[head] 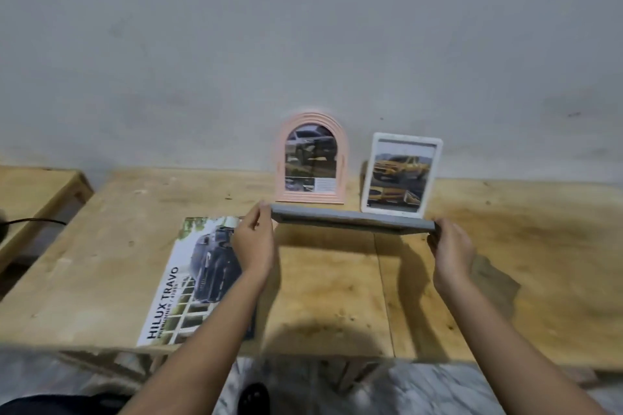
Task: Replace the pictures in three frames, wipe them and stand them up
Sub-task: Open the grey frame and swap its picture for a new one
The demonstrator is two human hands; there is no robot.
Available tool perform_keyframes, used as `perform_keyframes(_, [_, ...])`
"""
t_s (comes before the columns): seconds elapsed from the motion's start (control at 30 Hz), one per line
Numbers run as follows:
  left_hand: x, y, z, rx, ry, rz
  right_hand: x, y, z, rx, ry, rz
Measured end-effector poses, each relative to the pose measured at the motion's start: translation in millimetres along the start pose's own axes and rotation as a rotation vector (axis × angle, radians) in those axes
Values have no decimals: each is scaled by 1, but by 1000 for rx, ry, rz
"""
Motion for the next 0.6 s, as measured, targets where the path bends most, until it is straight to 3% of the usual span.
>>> perform_keyframes(0.27, [80, 33, -12, 93, 1, 151, -49, 24, 60, 80, 89, 8])
perform_keyframes(0.6, [156, 50, -8, 164, -102, 239, -116, 44, 77, 226, 200, -202])
Point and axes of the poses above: each hand's wrist, its own y-axis away from the middle knuckle, its own z-axis out of the back of the hand, x = y × z, the point moved 7 cm from there along -y, towards the middle knuckle, and after that the axes turned 11 degrees about z, right-handed, at the moved point
